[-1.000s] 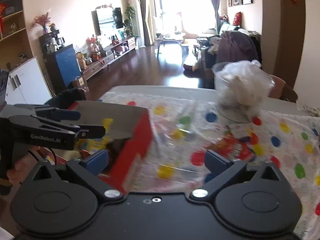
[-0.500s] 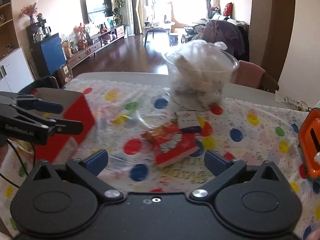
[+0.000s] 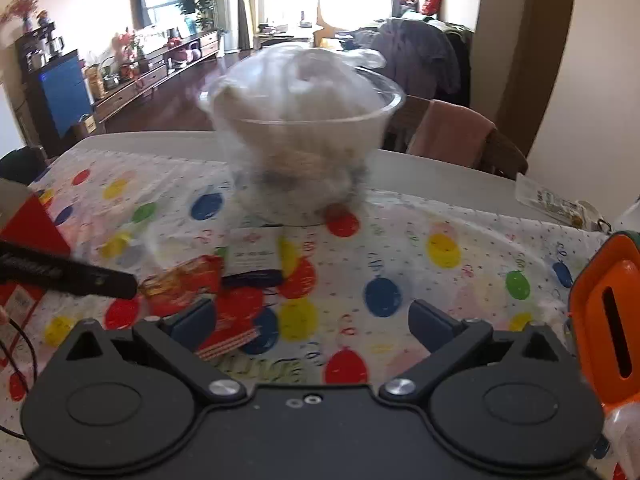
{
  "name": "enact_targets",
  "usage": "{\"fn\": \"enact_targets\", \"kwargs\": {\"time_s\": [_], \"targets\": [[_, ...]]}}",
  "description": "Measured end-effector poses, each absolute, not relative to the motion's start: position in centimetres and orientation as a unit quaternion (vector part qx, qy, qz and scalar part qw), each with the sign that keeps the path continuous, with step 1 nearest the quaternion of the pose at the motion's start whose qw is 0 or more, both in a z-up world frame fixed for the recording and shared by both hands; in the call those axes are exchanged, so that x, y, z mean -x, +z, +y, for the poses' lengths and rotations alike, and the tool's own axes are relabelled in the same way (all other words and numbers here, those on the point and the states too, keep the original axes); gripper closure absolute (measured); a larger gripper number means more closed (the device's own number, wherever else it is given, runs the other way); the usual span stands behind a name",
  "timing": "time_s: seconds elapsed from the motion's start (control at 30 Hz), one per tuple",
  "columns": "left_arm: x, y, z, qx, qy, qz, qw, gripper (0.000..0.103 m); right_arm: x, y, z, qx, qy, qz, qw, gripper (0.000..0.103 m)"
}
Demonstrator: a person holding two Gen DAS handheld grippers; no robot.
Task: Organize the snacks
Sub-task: 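Move both open tools back to the red chip bag and white milk packet, then grasp the red chip bag with the left tool while the right tool grasps the white milk packet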
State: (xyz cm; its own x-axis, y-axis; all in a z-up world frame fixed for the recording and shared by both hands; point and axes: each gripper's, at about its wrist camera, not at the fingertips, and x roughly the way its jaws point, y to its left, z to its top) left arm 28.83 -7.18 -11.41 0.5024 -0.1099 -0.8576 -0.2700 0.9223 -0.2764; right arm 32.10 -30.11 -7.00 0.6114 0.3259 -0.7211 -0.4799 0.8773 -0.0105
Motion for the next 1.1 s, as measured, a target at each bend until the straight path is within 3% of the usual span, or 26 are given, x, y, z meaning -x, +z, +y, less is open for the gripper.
{"fn": "enact_targets", "kwargs": {"time_s": [0.3, 0.6, 0.83, 0.9, 0.97, 1.1], "targets": [[-34.1, -14.7, -9.0, 0.241, 0.130, 0.544, 0.793, 0.015, -34.6, -8.7, -32.6, 0.093, 0.215, 0.391, 0.890, 0.001], [-35.9, -16.7, -10.4, 0.229, 0.152, 0.564, 0.779, 0.015, -37.4, -9.9, -31.5, 0.090, 0.221, 0.394, 0.888, 0.001], [-33.8, -17.1, -11.2, 0.163, 0.115, 0.545, 0.815, 0.014, -39.3, -10.9, -29.0, 0.104, 0.244, 0.396, 0.879, 0.003], [-32.9, -17.1, -10.8, 0.150, 0.109, 0.537, 0.823, 0.018, -39.8, -11.3, -28.2, 0.104, 0.255, 0.399, 0.874, 0.004], [-32.3, -16.9, -10.5, 0.141, 0.103, 0.531, 0.829, 0.029, -40.2, -11.9, -27.1, 0.107, 0.269, 0.401, 0.869, 0.006], [-31.3, -16.9, -9.5, 0.138, 0.092, 0.520, 0.838, 0.034, -41.0, -13.2, -24.3, 0.122, 0.292, 0.408, 0.856, 0.011]]}}
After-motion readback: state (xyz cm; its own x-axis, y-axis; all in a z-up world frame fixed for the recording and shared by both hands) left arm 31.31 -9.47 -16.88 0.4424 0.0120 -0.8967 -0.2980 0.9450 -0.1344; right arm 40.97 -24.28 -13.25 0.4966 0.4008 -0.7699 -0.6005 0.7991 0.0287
